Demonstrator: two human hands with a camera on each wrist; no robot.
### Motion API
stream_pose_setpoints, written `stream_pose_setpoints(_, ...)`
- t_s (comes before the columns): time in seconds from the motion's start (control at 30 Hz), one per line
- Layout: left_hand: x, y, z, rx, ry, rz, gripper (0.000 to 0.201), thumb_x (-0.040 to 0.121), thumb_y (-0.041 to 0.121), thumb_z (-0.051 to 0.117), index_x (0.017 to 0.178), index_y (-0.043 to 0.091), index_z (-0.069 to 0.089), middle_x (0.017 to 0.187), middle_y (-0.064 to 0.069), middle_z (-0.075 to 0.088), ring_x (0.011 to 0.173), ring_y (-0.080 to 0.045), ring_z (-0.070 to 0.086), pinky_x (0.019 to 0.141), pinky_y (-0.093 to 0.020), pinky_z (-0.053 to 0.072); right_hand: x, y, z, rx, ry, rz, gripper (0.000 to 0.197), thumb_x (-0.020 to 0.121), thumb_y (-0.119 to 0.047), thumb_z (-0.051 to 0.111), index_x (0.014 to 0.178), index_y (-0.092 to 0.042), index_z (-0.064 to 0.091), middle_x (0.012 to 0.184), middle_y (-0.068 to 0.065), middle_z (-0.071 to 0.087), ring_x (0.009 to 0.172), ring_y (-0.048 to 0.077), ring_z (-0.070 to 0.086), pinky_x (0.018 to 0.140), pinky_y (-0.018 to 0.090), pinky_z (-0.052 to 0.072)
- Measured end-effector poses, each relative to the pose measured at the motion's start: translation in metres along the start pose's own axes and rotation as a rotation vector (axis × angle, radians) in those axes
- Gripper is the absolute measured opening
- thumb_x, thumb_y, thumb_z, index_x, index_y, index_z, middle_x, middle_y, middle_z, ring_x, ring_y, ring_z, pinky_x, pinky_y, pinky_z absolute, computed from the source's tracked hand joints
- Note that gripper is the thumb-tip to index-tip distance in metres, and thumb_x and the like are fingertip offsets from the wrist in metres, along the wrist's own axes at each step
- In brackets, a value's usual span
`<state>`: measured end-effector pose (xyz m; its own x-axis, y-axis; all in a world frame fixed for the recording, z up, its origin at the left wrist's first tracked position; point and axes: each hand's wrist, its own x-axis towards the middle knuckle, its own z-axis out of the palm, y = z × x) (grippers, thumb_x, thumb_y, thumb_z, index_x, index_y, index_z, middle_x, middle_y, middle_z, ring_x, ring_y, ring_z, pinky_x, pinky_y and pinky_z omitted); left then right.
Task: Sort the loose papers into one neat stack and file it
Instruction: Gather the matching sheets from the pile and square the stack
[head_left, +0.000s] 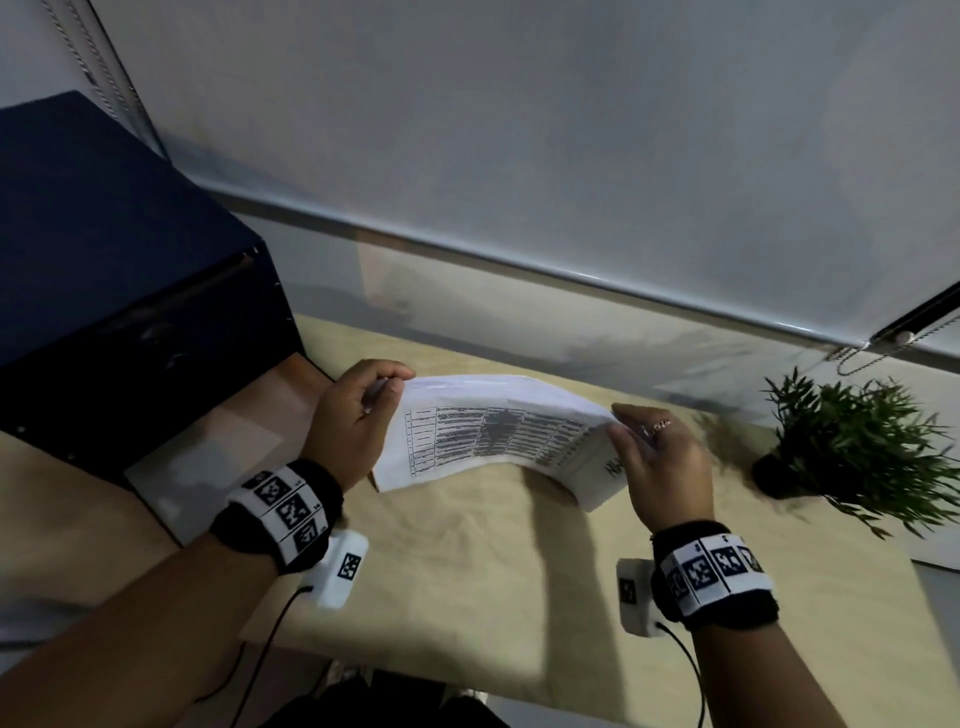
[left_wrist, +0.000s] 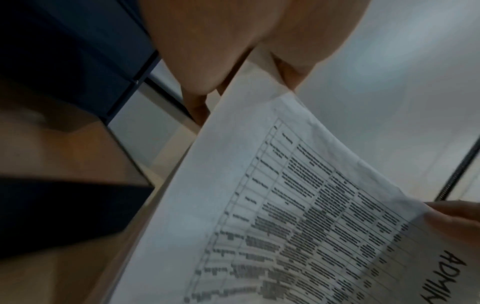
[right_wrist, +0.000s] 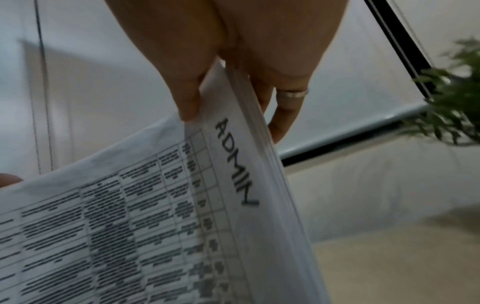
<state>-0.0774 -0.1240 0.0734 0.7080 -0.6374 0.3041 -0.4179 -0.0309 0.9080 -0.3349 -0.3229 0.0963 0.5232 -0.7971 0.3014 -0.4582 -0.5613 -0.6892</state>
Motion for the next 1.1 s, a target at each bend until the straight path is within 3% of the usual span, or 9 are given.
stream_pose_setpoints(0.13,0.014,0.008,-0.009,0.426,-0.253,0.021,0.041,0.080,0.028,0.072,0.119,0.024,0.059,0.110,0.010,0.065,0.102,-0.009,0.060,0.091,-0.028,0.047,0.007,-0.017,-0.001,-0.457,-0.141,-0.026,0.037,0.080,-0.025,0.074,0.117,-0.021,0.068,0.112,0.003,0.071,0.100,0.030,0.067,0.084,0.042,0.056)
stream_pose_setpoints(0.23,0.022,0.017,-0.009,0.705,-0.314,0.056,0.022,0.081,0.025,0.072,0.102,0.023,0.065,0.099,0.004,0.071,0.096,-0.025,0.065,0.082,-0.039,0.051,0.012,-0.027,0.003,-0.591,-0.224,0.010,0.020,0.081,-0.027,0.070,0.100,-0.021,0.070,0.102,0.007,0.072,0.093,0.035,0.067,0.077,0.040,0.051)
stream_pose_setpoints(0.33,0.025,0.025,-0.013,0.797,-0.325,0.086,0.016,0.081,0.027,0.070,0.095,0.028,0.060,0.092,0.007,0.069,0.089,-0.024,0.063,0.075,-0.037,0.049,0.015,-0.031,-0.004,-0.614,-0.216,-0.017,0.010,0.079,-0.024,0.070,0.086,-0.019,0.066,0.089,0.009,0.072,0.084,0.036,0.066,0.068,0.037,0.048)
stream_pose_setpoints(0.5,0.020,0.024,-0.009,1.081,-0.482,0.132,0.027,0.082,0.037,0.067,0.103,0.029,0.052,0.099,0.008,0.065,0.095,-0.022,0.062,0.069,-0.036,0.035,0.002,-0.033,0.000,-0.710,-0.334,0.002,0.030,0.079,-0.032,0.069,0.107,-0.022,0.063,0.100,0.006,0.071,0.092,0.032,0.066,0.074,0.039,0.051)
stream_pose_setpoints(0.67,0.022,0.027,-0.006,1.096,-0.505,0.147,0.021,0.084,0.038,0.068,0.094,0.024,0.055,0.089,0.003,0.069,0.086,-0.025,0.067,0.063,-0.033,0.038,0.002,-0.034,-0.001,-0.760,-0.360,0.002,0.022,0.084,-0.029,0.067,0.103,-0.017,0.065,0.095,0.011,0.073,0.086,0.038,0.068,0.065,0.037,0.048)
stream_pose_setpoints(0.8,0.016,0.025,-0.008,1.066,-0.583,0.098,0.026,0.083,0.035,0.067,0.097,0.024,0.048,0.091,0.002,0.068,0.087,-0.026,0.066,0.069,-0.036,0.050,-0.002,-0.036,-0.004,-0.811,-0.368,0.010,0.024,0.084,-0.036,0.065,0.104,-0.023,0.063,0.096,0.008,0.073,0.087,0.035,0.069,0.062,0.033,0.041)
stream_pose_setpoints(0.9,0.019,0.034,-0.002,1.116,-0.588,0.118,0.036,0.081,0.046,0.063,0.105,0.026,0.044,0.099,0.004,0.067,0.095,-0.027,0.064,0.070,-0.037,0.037,-0.003,-0.035,-0.004,-0.838,-0.407,0.025,0.021,0.088,-0.037,0.061,0.104,-0.023,0.063,0.098,0.008,0.072,0.090,0.034,0.068,0.061,0.032,0.038)
stream_pose_setpoints(1.0,0.024,0.056,0.023,1.110,-0.645,0.185,0.038,0.082,0.049,0.058,0.111,0.028,0.043,0.103,0.005,0.067,0.098,-0.026,0.064,0.071,-0.038,0.034,-0.003,-0.048,-0.005,-0.823,-0.365,-0.026,0.013,0.083,-0.029,0.069,0.091,-0.019,0.067,0.081,0.011,0.072,0.073,0.037,0.068,0.054,0.030,0.033)
stream_pose_setpoints(1.1,0.019,0.083,0.058,1.058,-0.671,0.272,0.030,0.082,0.026,0.058,0.111,0.025,0.047,0.097,-0.001,0.068,0.088,-0.030,0.066,0.067,-0.036,0.040,0.003,-0.061,-0.007,-0.816,-0.267,-0.132,0.019,0.067,-0.020,0.083,0.072,-0.019,0.065,0.059,0.008,0.067,0.049,0.033,0.063,0.045,0.024,0.029)
